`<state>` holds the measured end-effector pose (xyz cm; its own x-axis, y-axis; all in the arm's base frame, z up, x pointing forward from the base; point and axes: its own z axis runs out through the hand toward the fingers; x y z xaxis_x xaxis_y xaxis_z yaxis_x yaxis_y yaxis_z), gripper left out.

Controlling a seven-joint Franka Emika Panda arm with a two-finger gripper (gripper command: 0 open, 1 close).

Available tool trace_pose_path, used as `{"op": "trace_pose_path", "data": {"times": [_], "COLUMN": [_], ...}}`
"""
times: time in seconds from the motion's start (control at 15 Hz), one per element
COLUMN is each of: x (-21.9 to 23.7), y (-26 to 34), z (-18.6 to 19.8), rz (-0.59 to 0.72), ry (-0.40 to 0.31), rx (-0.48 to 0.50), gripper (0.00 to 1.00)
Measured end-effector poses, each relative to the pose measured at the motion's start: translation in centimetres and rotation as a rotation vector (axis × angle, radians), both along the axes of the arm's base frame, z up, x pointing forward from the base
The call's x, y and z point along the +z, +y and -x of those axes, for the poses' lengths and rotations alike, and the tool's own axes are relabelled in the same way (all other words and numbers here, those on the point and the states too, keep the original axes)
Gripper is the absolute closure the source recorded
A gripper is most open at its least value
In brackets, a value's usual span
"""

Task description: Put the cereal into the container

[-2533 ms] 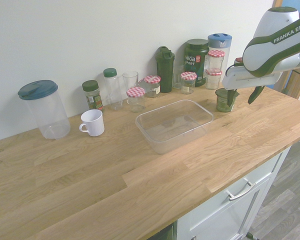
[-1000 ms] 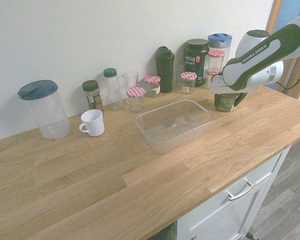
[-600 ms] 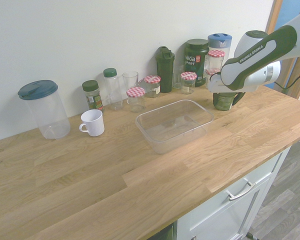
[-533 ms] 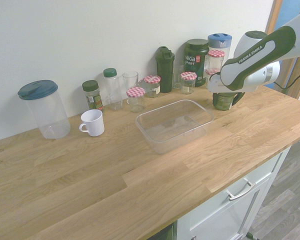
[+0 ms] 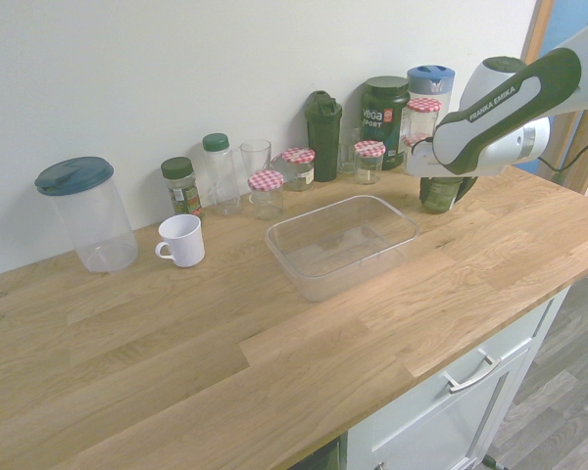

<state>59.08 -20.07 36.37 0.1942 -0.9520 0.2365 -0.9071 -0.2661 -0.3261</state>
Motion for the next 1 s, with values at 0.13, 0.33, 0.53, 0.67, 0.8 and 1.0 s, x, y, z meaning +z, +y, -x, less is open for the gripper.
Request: {"op": "trace_pose_path", "data": {"times": [0.13,0.33,0.53,0.67,0.8,1.0], "x": [3.6,8.2,11.8,12.9,12.7,11.3], "y": [1.1,4.5,9.3,12.9,16.3,20.9], "z": [0.1,0.2,0.8,1.8,3.0,4.2], "rz": [0.010,0.038,0.068,0.080,0.088,0.090], "ry": [-0.046,-0.087,-0.114,-0.120,-0.114,-0.095], "rx": [0.020,0.061,0.098,0.123,0.145,0.186], "gripper": [1.00,1.00,1.00,1.00,1.00,1.00]}}
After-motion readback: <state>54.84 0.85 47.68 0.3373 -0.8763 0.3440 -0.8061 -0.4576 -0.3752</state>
